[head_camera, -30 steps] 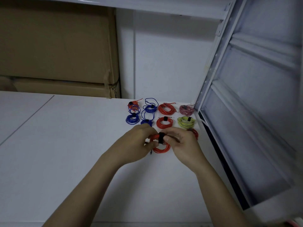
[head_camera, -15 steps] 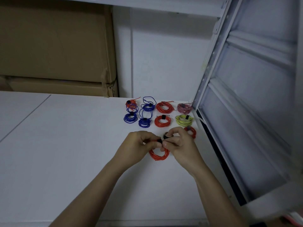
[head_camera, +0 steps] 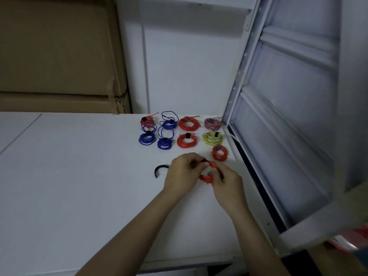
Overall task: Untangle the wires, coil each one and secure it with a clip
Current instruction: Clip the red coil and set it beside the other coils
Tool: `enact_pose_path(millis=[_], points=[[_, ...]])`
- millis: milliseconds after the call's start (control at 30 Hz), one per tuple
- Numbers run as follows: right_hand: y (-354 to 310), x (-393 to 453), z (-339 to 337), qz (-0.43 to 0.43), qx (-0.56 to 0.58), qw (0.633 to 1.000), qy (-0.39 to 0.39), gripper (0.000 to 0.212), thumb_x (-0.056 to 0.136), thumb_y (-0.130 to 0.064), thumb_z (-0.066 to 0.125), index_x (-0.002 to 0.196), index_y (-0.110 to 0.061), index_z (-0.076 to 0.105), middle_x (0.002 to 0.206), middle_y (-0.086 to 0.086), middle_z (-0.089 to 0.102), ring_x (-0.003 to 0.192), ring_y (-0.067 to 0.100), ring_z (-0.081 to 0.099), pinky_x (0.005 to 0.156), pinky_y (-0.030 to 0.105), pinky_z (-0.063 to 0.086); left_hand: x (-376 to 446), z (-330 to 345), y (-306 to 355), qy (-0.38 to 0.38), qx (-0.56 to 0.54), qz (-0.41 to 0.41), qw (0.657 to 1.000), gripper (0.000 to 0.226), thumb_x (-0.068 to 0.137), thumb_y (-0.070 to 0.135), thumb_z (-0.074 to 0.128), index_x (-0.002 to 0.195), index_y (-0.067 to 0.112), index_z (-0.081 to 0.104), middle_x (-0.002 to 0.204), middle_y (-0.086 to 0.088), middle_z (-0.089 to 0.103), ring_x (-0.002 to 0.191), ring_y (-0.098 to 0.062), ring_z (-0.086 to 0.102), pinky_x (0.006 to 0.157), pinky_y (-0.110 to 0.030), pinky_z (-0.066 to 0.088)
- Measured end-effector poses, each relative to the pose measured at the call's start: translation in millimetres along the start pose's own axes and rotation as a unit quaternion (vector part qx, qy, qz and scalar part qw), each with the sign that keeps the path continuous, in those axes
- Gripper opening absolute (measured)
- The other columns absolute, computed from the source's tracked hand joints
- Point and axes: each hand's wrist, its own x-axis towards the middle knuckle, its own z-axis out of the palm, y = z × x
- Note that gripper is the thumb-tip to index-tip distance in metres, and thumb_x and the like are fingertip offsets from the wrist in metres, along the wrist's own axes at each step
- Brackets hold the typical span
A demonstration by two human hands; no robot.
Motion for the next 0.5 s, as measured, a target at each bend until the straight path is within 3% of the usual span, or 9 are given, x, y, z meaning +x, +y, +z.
enact_pose_path(millis=[67, 200, 300, 500], points=[[7, 9, -11, 0.002, -0.031, 0.999, 0.012, 0.030, 0.099, -0.009, 0.045, 0.122, -0.012, 0.064, 0.100, 0.005, 0.068, 0.086, 0.008, 0.057, 0.067, 0.002, 0.041, 8, 10, -1, -0.043, 0.035, -0.002, 0.998, 0.016, 0.090, 0.031, 0.064, 0.098, 0.021, 0.072, 0.091, 0.006, 0.071, 0.083, -0.010, 0.063, 0.077, -0.033, 0.054], [30, 34, -21, 0.003, -0.110, 0.994, 0.002, 0.026, 0.097, -0.008, 0.049, 0.115, -0.009, 0.068, 0.103, 0.012, 0.063, 0.090, 0.020, 0.058, 0.072, 0.021, 0.039, 27, 27, -5, -0.077, 0.153, 0.034, 0.985, 0.023, 0.091, 0.034, 0.059, 0.108, 0.024, 0.072, 0.102, 0.002, 0.069, 0.097, -0.022, 0.059, 0.074, -0.029, 0.043], [46, 45, -19, 0.019, -0.191, 0.981, -0.009, 0.022, 0.095, -0.012, 0.053, 0.109, -0.005, 0.070, 0.106, 0.017, 0.054, 0.091, 0.031, 0.058, 0.072, 0.029, 0.044, 35, 33, -12, -0.065, 0.215, 0.037, 0.974, 0.028, 0.092, 0.034, 0.059, 0.115, 0.022, 0.068, 0.109, -0.004, 0.062, 0.106, -0.027, 0.050, 0.083, -0.033, 0.040], [51, 38, -18, 0.026, -0.175, 0.983, 0.046, 0.037, 0.092, -0.033, 0.060, 0.119, -0.008, 0.065, 0.117, 0.016, 0.058, 0.110, 0.032, 0.053, 0.082, 0.034, 0.046, 40, 20, -29, -0.046, 0.221, 0.040, 0.973, 0.023, 0.091, 0.027, 0.061, 0.110, 0.018, 0.070, 0.107, -0.006, 0.067, 0.099, -0.026, 0.060, 0.084, -0.041, 0.051]])
